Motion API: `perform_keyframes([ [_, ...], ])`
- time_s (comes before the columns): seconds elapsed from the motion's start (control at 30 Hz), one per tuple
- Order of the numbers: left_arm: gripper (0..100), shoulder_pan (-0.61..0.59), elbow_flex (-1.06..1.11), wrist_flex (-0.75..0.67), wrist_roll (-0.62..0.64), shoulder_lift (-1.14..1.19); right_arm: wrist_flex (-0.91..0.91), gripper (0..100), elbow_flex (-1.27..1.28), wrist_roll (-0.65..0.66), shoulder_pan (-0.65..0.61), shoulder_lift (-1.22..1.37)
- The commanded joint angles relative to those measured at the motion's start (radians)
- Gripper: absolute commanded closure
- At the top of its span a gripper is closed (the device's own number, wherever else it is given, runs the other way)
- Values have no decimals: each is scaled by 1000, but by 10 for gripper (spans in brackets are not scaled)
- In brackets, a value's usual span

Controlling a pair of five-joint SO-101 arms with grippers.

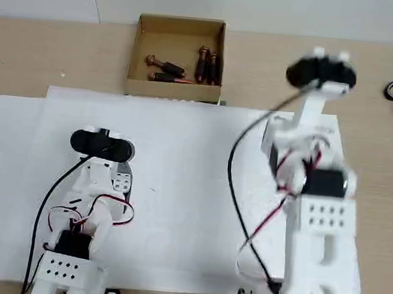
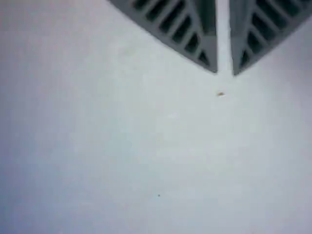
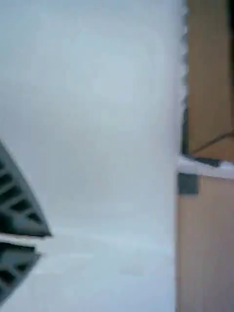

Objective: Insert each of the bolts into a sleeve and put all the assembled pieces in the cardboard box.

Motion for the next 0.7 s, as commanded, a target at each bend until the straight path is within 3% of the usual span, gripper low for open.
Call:
perform_keyframes([
  [0.0, 994, 6, -2, -25, 2, -12, -127, 996, 216, 11, 8, -127],
  [0.27, 994, 6, -2, -25, 2, -12, -397, 996, 600, 17, 8, -329],
  [0.67, 994, 6, -2, -25, 2, -12, -522, 996, 990, 17, 1, -720],
])
